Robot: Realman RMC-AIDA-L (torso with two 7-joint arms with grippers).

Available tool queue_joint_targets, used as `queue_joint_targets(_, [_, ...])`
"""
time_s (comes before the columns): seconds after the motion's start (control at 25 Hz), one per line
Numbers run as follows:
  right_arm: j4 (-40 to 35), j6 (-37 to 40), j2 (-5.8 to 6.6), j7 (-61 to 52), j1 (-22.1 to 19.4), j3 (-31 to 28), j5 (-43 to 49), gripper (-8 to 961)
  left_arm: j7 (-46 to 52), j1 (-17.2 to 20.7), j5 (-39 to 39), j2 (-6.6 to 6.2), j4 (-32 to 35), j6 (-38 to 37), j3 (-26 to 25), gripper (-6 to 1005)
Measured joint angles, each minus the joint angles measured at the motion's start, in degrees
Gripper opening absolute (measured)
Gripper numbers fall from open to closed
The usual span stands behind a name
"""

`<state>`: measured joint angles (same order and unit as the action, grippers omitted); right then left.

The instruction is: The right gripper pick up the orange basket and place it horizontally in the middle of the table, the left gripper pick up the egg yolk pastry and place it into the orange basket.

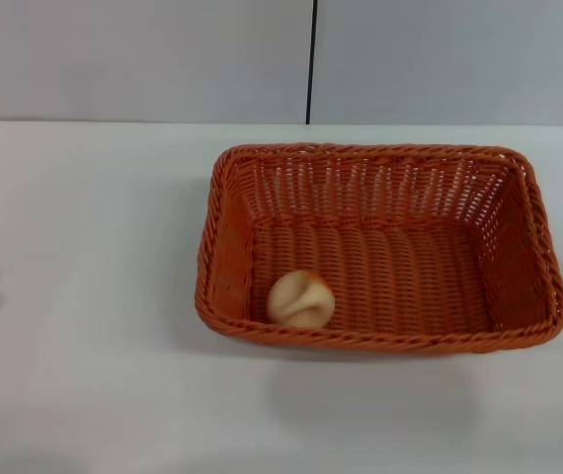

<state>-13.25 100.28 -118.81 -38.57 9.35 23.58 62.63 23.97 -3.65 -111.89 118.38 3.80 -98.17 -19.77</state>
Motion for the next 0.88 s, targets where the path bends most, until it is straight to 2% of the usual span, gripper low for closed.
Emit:
queue_joint_targets(0.12, [1.04,-1.53,-0.01,0.18,0.31,-2.0,0.0,653,-6.92,0.57,0.02,0.14,-3.16,0.73,-1.42,813])
queue_joint_targets(0.24, [1.99,-3.08,0.01,0.19,0.7,-3.25,0.0,826,-8.04,0.68,0.03,0.17,-3.79,0.92,-1.88,813])
queue_joint_targets(0.32, [2.13,-3.89,-0.02,0.21,0.77,-3.43,0.0,826,-9.57,1.05,0.1,0.21,-5.15,1.63,-3.93,813])
queue_joint_targets(0.6, [2.57,-4.15,-0.12,2.33,0.33,-3.46,0.3,826,-8.46,1.1,0.11,0.18,-5.29,3.26,-4.92,813])
queue_joint_targets(0.88, [7.25,-3.7,-0.22,10.1,1.34,-5.76,0.05,826,-7.38,1.59,0.09,0.16,-6.12,4.23,-5.68,813])
